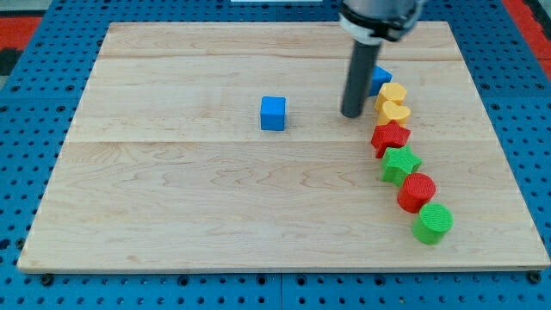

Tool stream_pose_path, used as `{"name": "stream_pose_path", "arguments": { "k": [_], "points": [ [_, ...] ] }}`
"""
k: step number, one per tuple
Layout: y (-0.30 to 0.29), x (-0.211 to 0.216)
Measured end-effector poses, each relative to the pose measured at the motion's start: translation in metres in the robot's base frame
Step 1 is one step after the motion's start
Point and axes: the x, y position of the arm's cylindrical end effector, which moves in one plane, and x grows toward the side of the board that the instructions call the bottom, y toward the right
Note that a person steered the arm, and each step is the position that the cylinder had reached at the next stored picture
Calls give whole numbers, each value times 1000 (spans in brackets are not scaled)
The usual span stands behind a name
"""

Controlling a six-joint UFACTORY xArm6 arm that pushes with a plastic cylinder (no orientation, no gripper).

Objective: Push the yellow hexagon to the left side of the board

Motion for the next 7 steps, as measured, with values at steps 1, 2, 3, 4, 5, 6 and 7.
{"name": "stream_pose_path", "arguments": {
  "k": [1,2,3,4,5,6,7],
  "points": [
    [-32,-65],
    [-1,-88],
    [2,-76],
    [32,-53],
    [44,-52],
    [45,-54],
    [-4,-68]
  ]
}}
